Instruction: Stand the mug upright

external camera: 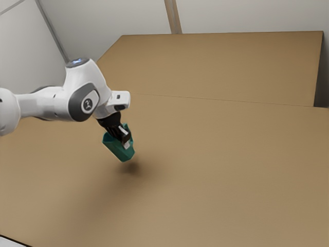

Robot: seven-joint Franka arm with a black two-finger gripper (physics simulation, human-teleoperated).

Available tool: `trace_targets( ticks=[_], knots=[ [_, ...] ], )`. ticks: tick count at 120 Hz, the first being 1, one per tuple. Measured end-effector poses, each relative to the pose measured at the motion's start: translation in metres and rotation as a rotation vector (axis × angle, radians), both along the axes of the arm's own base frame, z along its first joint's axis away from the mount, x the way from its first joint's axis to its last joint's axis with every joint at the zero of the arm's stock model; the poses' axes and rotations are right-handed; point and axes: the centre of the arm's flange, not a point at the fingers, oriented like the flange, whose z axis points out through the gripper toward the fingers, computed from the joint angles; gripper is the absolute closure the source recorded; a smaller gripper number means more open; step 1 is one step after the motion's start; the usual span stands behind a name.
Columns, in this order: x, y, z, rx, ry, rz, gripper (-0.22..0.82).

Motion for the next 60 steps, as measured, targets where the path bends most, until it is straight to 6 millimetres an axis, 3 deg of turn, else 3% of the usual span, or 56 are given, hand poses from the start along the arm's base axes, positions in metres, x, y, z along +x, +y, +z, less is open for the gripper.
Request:
trace_targets(
  ticks=[60],
  knots=[
    [-0.003,-0.004,-0.024,0.069,-0.025,0.115,0.75]
  ],
)
